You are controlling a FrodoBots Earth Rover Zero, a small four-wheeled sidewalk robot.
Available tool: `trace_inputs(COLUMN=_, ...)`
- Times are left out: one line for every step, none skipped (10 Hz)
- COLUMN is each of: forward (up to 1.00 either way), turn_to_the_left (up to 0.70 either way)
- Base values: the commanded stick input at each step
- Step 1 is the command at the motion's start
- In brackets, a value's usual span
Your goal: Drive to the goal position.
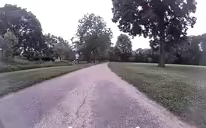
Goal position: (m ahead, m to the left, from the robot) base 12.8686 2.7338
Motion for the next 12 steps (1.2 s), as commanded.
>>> trace_inputs(forward=0.06, turn_to_the_left=0.00)
trace_inputs(forward=0.06, turn_to_the_left=0.00)
trace_inputs(forward=0.05, turn_to_the_left=0.00)
trace_inputs(forward=0.08, turn_to_the_left=0.00)
trace_inputs(forward=0.08, turn_to_the_left=0.00)
trace_inputs(forward=0.09, turn_to_the_left=0.00)
trace_inputs(forward=0.09, turn_to_the_left=0.00)
trace_inputs(forward=0.09, turn_to_the_left=0.00)
trace_inputs(forward=0.09, turn_to_the_left=0.00)
trace_inputs(forward=0.09, turn_to_the_left=0.00)
trace_inputs(forward=0.09, turn_to_the_left=0.00)
trace_inputs(forward=0.09, turn_to_the_left=0.00)
